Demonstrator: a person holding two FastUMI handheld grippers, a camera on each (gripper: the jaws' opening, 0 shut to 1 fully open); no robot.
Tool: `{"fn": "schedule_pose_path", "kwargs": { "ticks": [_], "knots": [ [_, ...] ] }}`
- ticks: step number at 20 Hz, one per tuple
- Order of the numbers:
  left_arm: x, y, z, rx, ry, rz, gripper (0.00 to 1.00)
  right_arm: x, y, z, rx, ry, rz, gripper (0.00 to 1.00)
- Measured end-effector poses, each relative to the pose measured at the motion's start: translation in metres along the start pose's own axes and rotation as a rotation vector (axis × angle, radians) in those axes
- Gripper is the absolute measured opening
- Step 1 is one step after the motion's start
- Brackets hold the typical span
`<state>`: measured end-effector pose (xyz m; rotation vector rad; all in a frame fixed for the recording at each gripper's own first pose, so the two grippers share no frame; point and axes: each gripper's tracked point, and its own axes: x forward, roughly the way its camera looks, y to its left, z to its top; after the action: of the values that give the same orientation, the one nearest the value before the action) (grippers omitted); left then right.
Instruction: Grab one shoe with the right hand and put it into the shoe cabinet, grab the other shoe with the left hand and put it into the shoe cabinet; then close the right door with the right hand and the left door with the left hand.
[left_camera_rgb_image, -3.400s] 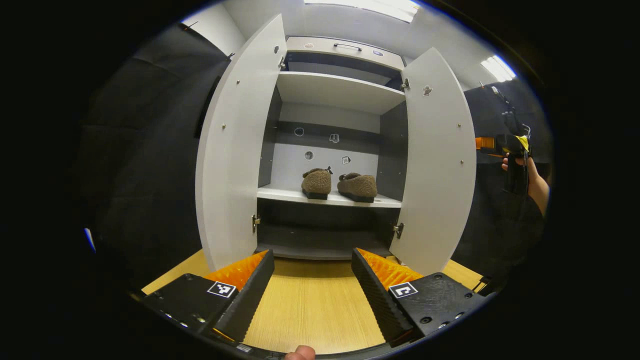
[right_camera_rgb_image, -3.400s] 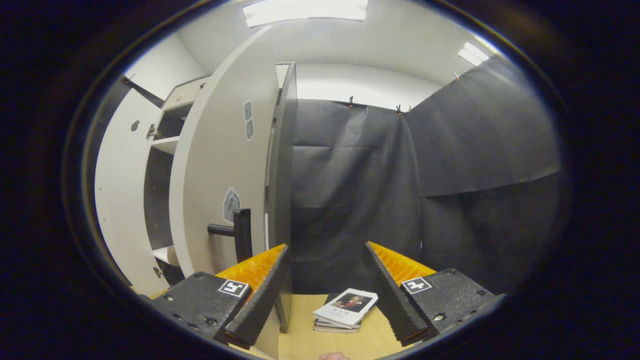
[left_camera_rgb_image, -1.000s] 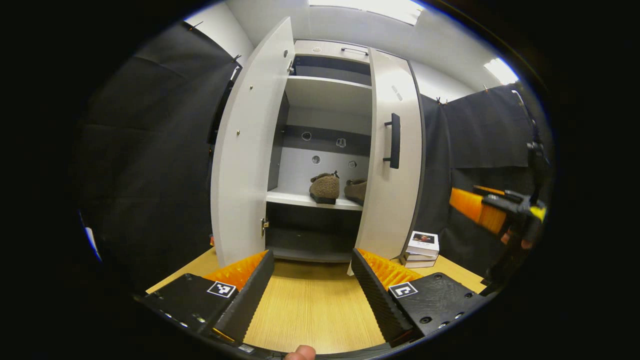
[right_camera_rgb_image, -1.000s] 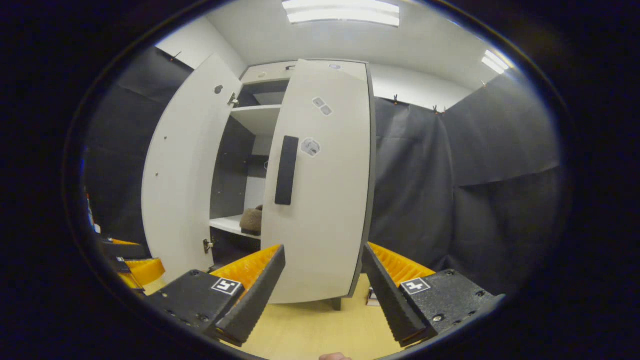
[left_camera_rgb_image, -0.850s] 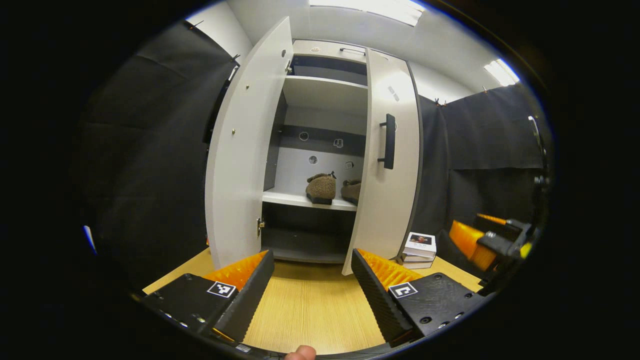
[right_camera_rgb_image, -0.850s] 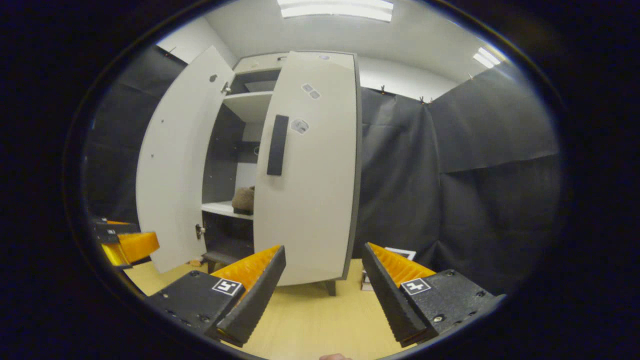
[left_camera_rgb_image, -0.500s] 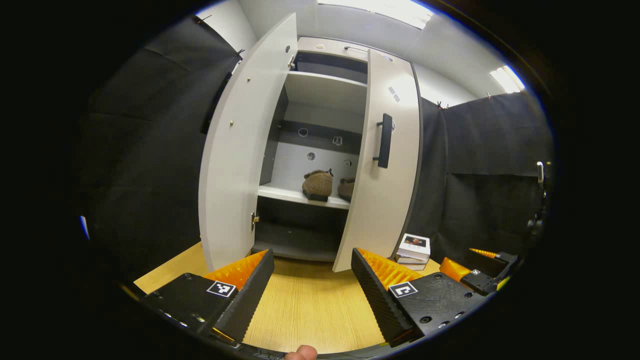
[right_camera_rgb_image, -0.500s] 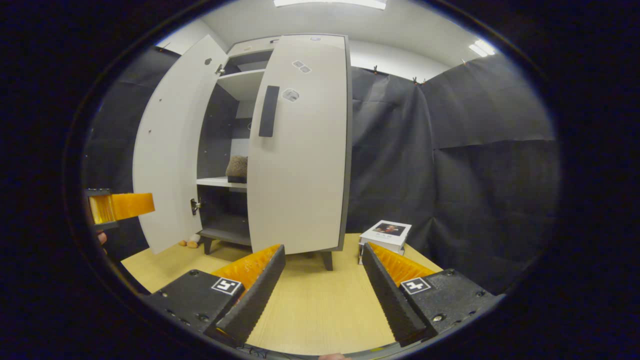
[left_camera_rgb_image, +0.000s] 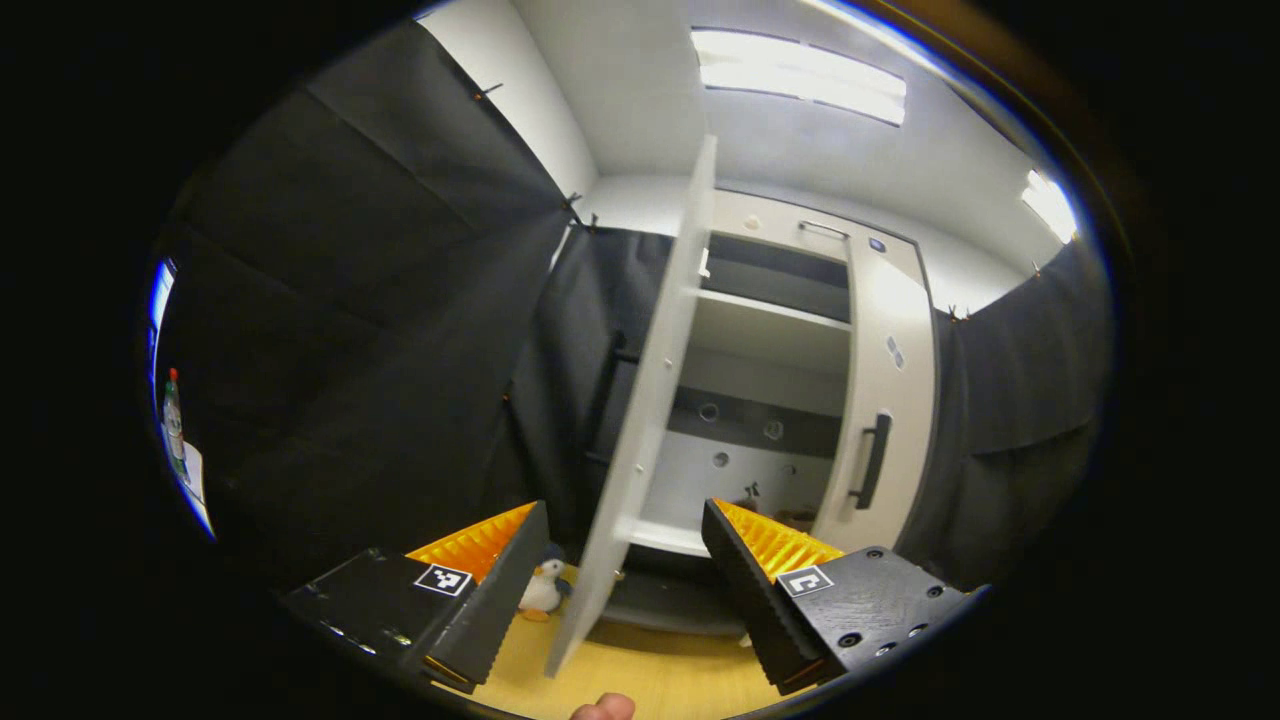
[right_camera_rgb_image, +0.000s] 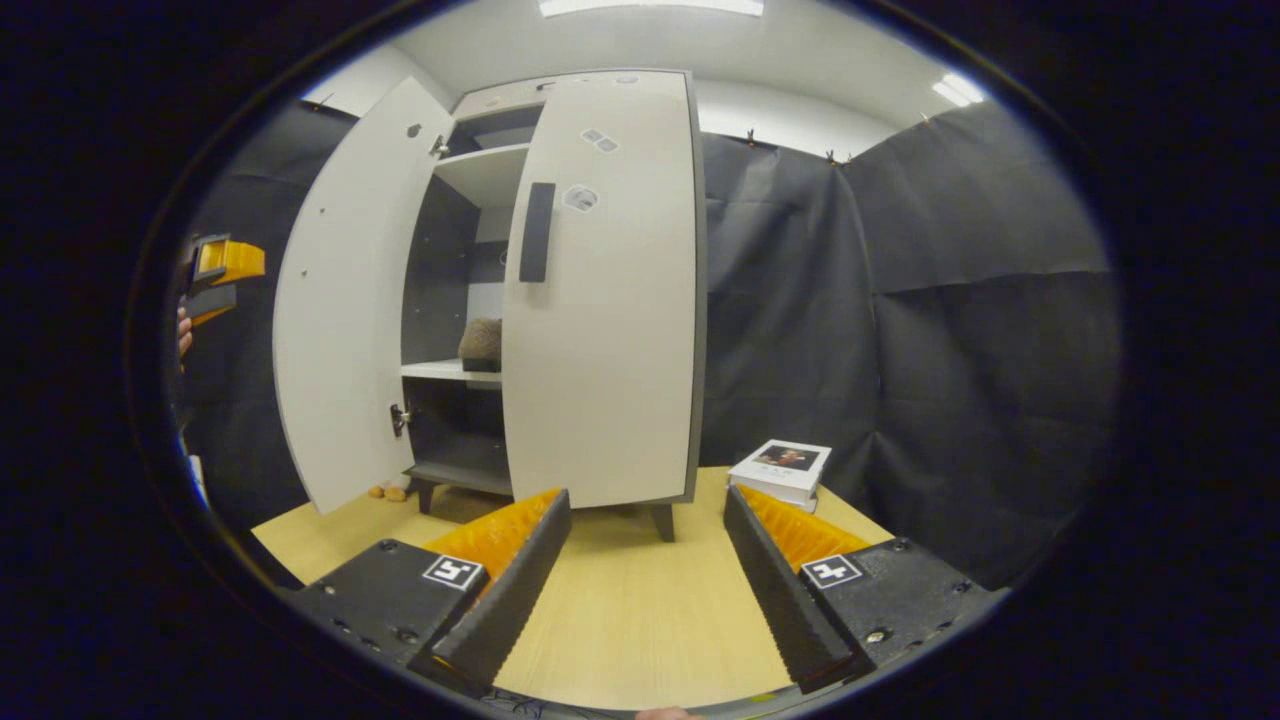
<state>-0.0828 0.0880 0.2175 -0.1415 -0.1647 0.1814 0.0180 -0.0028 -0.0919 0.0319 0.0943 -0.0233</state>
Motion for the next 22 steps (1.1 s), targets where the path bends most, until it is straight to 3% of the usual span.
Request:
{"fn": "schedule_pose_path", "kwargs": {
  "ticks": [2, 6, 15, 19, 22],
  "knots": [
    [0.025, 0.036, 0.002, -0.002, 0.018, 0.077, 0.95, 0.000, 0.002, 0.000, 0.001, 0.001, 0.005, 1.00],
    [0.050, 0.058, -0.012, -0.063, 0.037, 0.084, 0.95, -0.003, 0.002, 0.000, -0.009, 0.007, -0.001, 1.00],
    [0.041, 0.050, -0.011, -0.060, 0.042, 0.080, 0.94, -0.003, -0.012, -0.002, -0.005, 0.023, -0.051, 1.00],
    [0.039, 0.053, -0.009, -0.081, 0.058, 0.067, 0.94, 0.004, -0.009, 0.000, -0.006, 0.022, -0.044, 1.00],
    [0.041, 0.046, -0.006, -0.041, 0.062, 0.060, 0.94, 0.008, -0.003, 0.003, -0.009, 0.016, -0.026, 1.00]
  ]
}}
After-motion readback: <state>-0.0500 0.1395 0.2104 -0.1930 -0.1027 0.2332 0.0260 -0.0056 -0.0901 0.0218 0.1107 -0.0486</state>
